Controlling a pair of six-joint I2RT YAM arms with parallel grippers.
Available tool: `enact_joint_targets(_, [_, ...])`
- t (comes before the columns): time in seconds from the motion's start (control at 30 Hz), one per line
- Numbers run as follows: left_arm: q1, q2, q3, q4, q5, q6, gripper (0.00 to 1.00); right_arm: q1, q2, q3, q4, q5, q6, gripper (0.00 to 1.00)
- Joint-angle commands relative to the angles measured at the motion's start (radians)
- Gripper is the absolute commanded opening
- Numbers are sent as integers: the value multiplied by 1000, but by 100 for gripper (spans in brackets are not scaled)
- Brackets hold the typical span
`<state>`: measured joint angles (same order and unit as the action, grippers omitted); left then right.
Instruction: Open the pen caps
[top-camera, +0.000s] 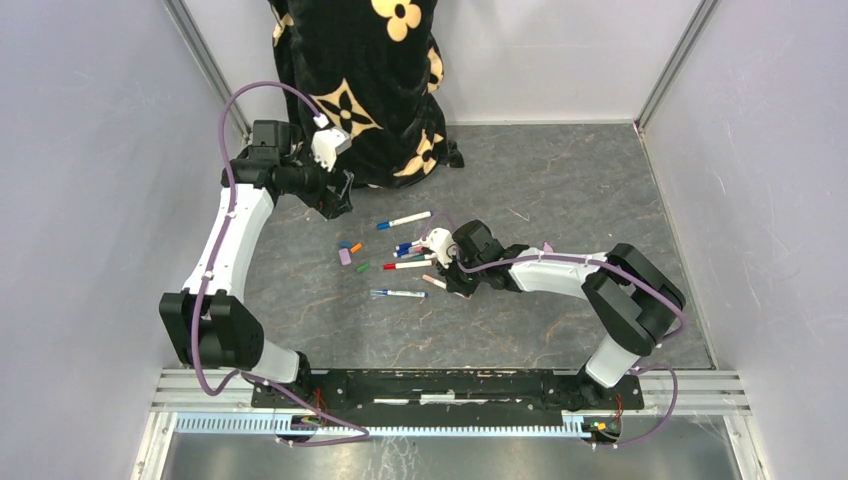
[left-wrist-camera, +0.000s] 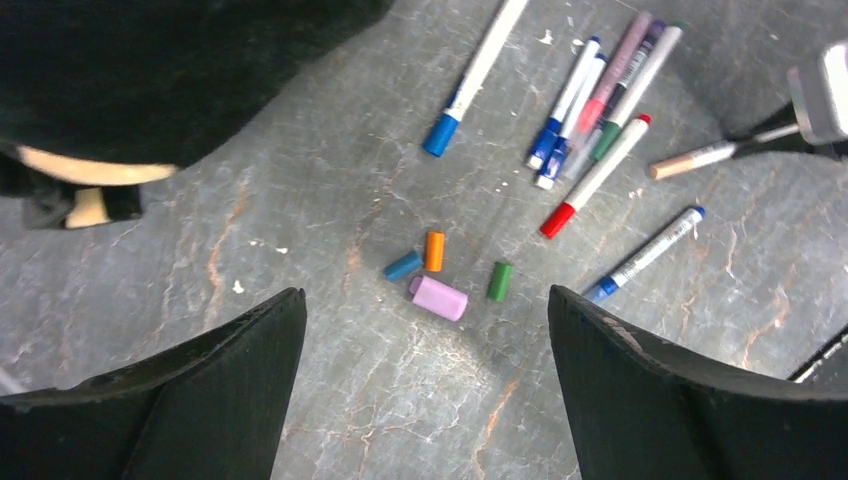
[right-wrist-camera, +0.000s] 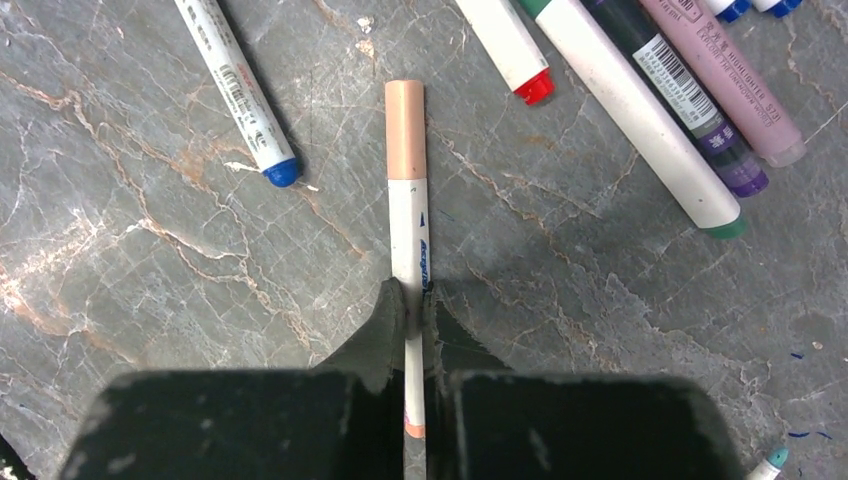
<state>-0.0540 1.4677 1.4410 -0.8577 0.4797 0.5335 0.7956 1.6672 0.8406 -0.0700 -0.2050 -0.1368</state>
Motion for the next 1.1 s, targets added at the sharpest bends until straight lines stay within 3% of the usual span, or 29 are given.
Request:
enact_joint_targets(0.0, [-7, -44, -48, -41, 127, 116, 93, 2, -33, 43, -64, -1, -9, 0])
enact_joint_targets(0.17, [-20, -124, -171, -156, 335, 394, 91, -17, -78, 143, -124, -173, -8, 0])
enact_joint_targets(0.3, [-73, -187, -252, -202, 352, 534, 94, -47, -81, 218, -150, -367, 38, 0])
enact_joint_targets(0.63, [-309, -172, -283, -210, 250, 576, 89, -63, 21, 351, -171, -729, 135, 0])
enact_joint_targets(1.07, [-412, -138, -317, -184, 175, 596, 71, -64, 64, 351, -138, -850, 189, 0])
